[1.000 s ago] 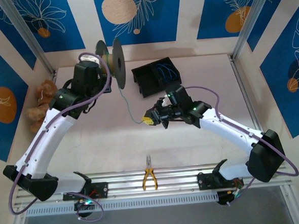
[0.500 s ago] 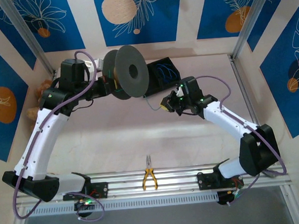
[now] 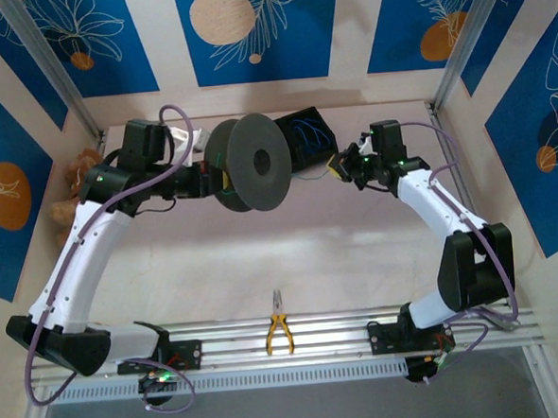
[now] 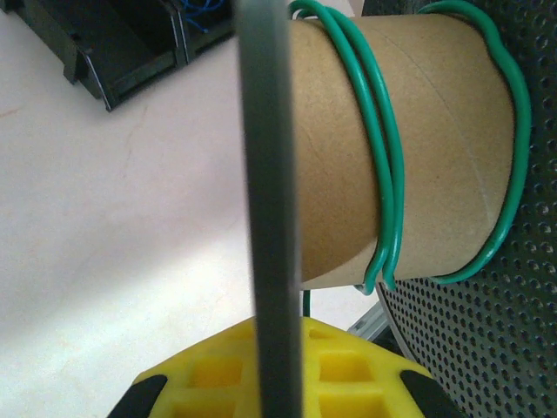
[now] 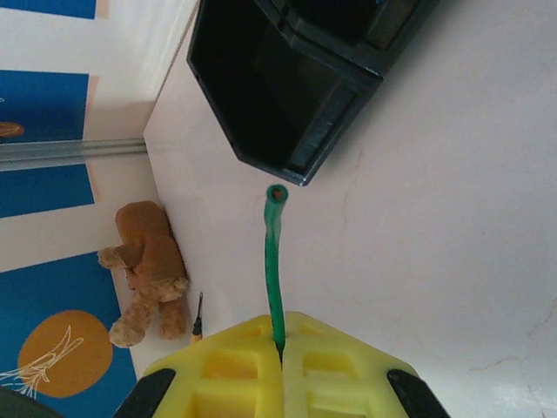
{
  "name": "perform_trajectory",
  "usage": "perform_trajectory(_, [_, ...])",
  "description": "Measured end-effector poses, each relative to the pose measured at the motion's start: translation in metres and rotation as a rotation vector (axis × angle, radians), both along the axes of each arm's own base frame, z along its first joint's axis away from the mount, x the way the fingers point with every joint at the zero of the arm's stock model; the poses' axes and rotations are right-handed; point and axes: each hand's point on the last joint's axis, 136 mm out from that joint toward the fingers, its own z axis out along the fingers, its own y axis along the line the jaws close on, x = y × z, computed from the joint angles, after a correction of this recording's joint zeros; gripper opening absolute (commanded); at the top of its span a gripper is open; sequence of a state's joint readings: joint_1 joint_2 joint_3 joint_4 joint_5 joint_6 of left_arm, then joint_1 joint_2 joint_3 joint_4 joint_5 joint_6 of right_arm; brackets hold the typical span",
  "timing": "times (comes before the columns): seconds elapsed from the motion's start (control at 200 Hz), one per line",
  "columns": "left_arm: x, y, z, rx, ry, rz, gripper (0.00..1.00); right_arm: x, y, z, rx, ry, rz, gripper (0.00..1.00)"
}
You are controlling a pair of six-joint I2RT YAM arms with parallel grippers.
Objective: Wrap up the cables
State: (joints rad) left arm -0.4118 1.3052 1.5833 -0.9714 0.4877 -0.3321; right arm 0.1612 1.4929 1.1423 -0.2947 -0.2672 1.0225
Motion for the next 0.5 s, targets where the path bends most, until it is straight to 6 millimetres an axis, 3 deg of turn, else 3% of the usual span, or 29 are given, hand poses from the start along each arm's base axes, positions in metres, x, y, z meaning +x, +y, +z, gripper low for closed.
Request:
perform_trajectory(0.315, [-0.017,-0.032,-0.042,0.204,-0.01,-0.149,0.0,0.029,0.003,0.034,-0.003,-0.052,0.012,0.0])
perform_trajectory(0.5, [-0.011,-0.042,-0.073,0.341,0.017,-0.189,0.0,0.029,0.025,0.062,-0.038,-0.151,0.098,0.0])
